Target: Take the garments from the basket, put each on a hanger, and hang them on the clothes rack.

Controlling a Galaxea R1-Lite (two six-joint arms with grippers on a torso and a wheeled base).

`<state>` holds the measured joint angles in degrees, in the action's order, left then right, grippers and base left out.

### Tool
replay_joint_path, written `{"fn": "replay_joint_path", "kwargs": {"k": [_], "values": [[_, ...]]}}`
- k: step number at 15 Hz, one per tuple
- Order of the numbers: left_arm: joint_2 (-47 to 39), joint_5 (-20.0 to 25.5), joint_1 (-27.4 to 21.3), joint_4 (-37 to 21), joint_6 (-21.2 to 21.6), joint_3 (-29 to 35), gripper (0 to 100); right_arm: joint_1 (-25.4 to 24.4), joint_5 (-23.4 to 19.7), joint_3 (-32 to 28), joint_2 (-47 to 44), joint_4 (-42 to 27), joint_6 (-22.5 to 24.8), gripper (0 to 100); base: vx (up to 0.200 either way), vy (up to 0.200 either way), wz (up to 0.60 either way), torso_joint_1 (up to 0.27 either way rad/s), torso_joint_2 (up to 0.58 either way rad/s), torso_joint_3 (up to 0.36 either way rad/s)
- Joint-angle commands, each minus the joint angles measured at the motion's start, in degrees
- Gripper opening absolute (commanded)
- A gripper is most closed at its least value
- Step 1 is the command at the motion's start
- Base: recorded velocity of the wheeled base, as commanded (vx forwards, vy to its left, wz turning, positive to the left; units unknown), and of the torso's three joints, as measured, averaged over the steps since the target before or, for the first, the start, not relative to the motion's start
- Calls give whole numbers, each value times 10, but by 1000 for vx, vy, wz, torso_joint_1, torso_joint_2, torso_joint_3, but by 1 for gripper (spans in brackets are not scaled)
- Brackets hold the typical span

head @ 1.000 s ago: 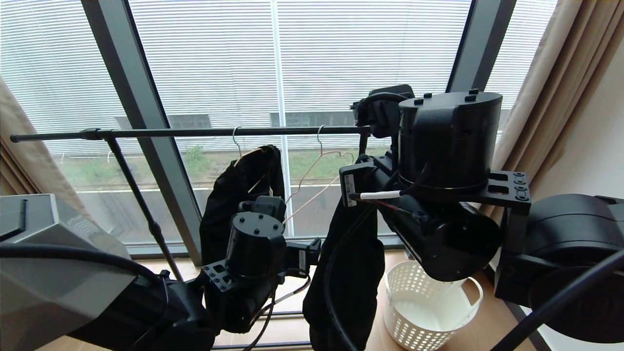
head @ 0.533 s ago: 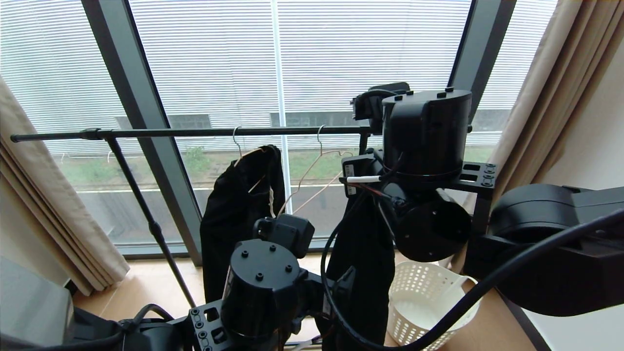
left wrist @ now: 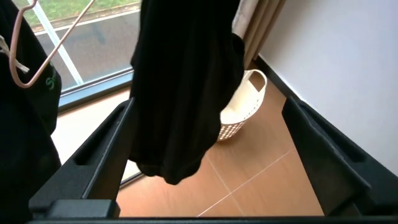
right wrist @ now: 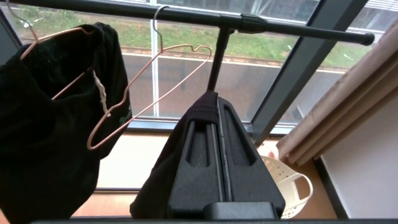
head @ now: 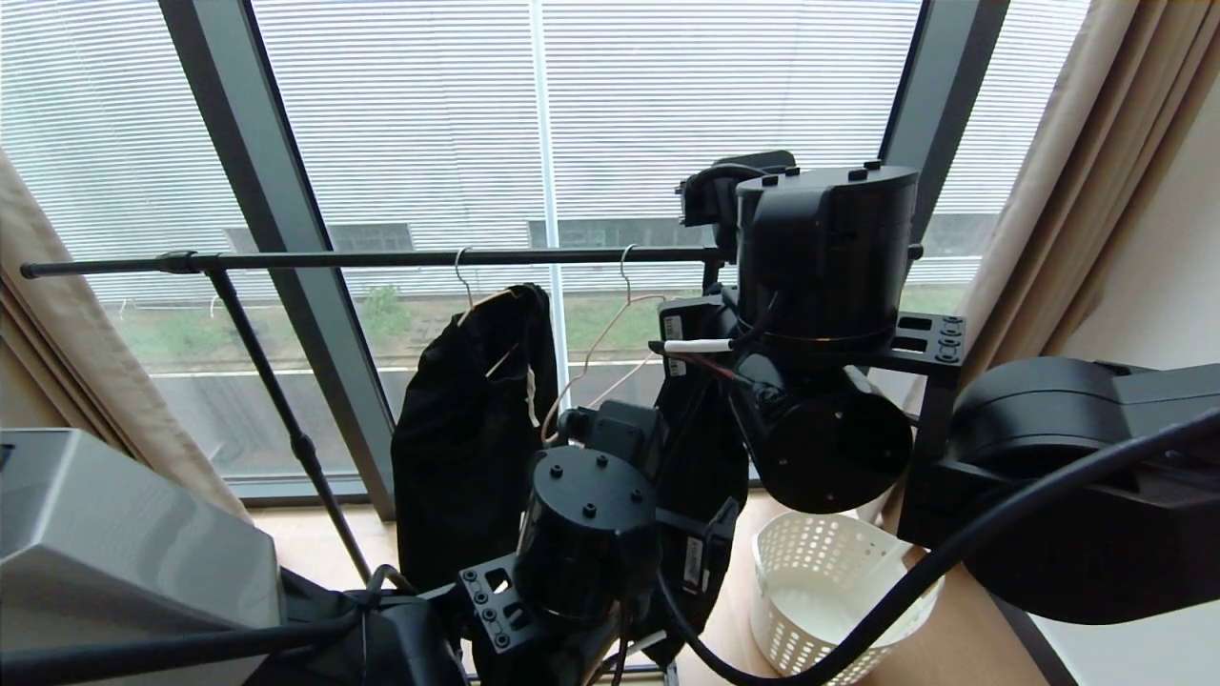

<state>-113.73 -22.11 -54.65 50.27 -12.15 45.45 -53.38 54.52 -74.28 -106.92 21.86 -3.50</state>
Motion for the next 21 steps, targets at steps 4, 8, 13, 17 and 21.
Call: {"fn": "replay_joint_path", "kwargs": {"k": [4, 8, 13, 17, 21], "values": [[-66, -1, 50, 0, 1, 50, 100, -12, 0, -1, 0, 0, 0, 0, 0, 0, 0, 0, 0, 0], [-51, -3, 93, 0, 2, 18, 100, -8, 0, 0, 11, 0, 0, 0, 0, 0, 0, 0, 0, 0], [11, -1, 118, 26, 3, -55, 100, 3, 0, 0, 12, 0, -1, 0, 0, 0, 0, 0, 0, 0], [49, -2, 64, 33, 4, -79, 100, 2, 0, -2, 5, 0, 0, 0, 0, 0, 0, 0, 0, 0], [39, 1, 24, 32, 10, -40, 100, -1, 0, -10, -7, -1, 1, 0, 0, 0, 0, 0, 0, 0]]}}
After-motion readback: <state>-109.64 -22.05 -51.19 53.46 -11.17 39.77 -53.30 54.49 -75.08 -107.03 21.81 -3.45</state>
